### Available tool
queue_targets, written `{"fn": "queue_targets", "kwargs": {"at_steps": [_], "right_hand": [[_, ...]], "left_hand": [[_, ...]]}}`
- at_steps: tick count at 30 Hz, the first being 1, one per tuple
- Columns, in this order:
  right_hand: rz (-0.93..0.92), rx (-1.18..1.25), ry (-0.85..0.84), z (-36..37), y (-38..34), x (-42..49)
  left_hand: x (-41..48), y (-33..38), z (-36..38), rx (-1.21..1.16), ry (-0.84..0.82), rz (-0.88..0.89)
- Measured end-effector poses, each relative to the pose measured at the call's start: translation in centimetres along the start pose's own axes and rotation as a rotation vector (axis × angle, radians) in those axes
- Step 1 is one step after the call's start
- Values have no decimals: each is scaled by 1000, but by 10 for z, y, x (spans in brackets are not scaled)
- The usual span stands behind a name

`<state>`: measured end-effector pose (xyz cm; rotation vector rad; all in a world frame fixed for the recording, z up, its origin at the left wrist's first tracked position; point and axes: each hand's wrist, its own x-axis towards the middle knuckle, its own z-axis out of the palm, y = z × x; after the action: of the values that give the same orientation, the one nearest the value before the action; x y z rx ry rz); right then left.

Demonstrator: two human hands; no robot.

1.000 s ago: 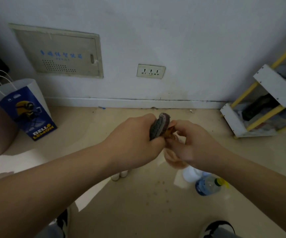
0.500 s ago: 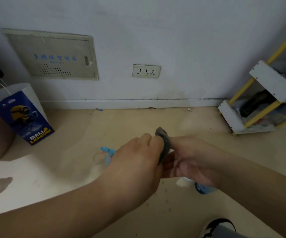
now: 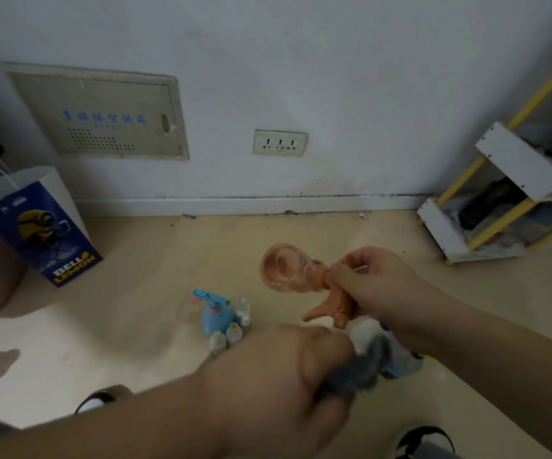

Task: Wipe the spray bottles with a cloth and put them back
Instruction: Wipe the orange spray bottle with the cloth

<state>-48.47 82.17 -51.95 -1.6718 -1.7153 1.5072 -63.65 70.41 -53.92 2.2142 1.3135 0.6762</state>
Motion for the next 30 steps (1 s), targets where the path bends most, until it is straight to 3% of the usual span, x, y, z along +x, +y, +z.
{"fn": "queue_targets", "kwargs": {"at_steps": [7,10,13,18,23,26,28,30], "right_hand": [[-229,-396,57,-15,14,-2],[-291,-435,53,-23,13,-6],[-351,-307,40,-20,6,-13],[-439,-255,-44,-4,3,-17],[-444,-195,-56,-4,2,-14],[-476,-205,-32,-5,-2,-15],[-475,-224,-17,-5,-3,-14],[-477,-239,-13,-3,-2,-14]], "left_hand": [[13,-53,-22,-483,357,-830],[12,-69,-29,-671,433,-981],[16,-67,-30,-593,469,-924],[18,-18,-8,-115,334,-299],[13,-27,-5,71,257,-149],[16,-68,-11,42,228,-305],[22,-83,-13,-144,243,-570],[24,-76,-8,-280,236,-671]]}}
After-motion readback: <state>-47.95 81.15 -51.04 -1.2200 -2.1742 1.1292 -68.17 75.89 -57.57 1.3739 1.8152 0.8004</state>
